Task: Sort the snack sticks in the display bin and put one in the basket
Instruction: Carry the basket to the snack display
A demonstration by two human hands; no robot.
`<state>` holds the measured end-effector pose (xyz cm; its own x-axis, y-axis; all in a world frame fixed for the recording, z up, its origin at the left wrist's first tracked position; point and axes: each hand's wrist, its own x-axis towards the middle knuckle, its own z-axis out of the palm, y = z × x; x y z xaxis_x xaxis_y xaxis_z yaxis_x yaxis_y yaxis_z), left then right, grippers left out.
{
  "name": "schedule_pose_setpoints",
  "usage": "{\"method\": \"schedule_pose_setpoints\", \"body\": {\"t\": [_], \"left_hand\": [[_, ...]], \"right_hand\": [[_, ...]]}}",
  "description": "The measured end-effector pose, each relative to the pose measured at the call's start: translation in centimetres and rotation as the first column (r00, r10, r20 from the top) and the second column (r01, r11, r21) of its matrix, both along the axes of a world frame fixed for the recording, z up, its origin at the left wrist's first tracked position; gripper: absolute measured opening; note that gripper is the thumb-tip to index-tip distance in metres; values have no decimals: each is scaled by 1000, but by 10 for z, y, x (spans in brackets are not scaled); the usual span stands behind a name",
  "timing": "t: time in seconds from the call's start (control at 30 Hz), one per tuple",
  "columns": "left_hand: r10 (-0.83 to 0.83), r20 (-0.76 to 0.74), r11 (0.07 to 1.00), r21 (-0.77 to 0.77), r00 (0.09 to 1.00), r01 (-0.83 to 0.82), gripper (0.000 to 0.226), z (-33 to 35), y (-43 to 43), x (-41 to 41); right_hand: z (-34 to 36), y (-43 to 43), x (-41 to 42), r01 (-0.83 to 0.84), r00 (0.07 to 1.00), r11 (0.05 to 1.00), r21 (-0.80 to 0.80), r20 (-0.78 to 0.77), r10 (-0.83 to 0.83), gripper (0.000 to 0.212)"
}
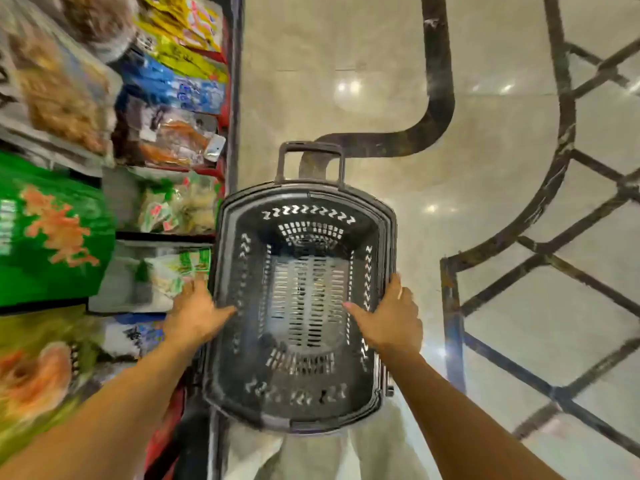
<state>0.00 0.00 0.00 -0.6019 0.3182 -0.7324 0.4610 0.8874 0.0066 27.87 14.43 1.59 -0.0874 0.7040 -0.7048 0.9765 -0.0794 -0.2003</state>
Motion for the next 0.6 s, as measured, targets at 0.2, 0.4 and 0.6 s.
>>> {"method": "schedule_pose_setpoints", "body": {"t": [0.2, 0.4, 0.6], "left_hand": [[219, 83, 973, 56, 972, -224, 83, -53, 1, 1], [88, -46, 991, 102, 995, -83, 55, -47, 12, -3], [28, -43, 981, 191, 999, -20, 54, 37, 79, 0]], "right_hand": [[-55, -1, 8, 189, 982, 972, -136, 20, -188, 118], [-59, 17, 16, 139, 990, 990, -36, -9, -140, 92], [26, 81, 31, 79, 992, 995, 62, -104, -72, 91]]}}
